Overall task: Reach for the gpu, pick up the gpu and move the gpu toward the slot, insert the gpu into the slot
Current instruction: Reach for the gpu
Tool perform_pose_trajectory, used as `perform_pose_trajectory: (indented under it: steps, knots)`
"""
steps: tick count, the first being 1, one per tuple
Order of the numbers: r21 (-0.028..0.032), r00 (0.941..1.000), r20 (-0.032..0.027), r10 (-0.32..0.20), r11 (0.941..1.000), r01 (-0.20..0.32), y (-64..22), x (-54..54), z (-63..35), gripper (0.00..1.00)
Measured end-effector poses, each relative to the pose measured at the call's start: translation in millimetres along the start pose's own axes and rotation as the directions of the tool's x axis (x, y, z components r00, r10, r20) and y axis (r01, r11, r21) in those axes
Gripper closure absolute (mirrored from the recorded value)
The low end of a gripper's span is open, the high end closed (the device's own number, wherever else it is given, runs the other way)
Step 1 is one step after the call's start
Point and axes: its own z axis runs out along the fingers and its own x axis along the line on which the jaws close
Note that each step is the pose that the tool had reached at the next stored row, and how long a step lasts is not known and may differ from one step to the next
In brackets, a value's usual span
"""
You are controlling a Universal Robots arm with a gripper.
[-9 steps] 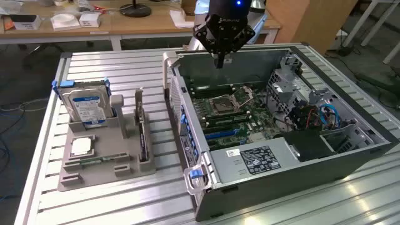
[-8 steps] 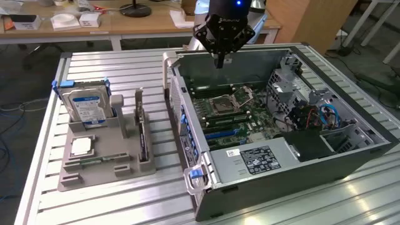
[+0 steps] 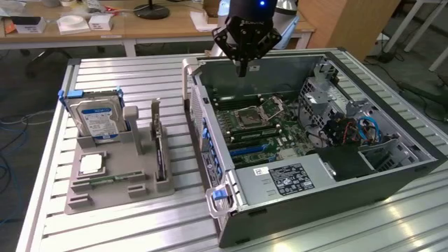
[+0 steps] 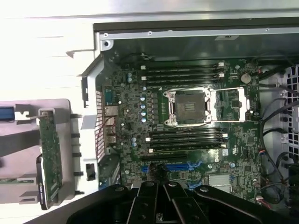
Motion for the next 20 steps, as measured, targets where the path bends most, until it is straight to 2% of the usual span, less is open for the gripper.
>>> perform_pose_trajectory:
  steps: [20]
  knots:
    - [0.0000,1.0000,0.0000,0.000,1.0000,0.000,-7.3,88.9,-0.5,0.90]
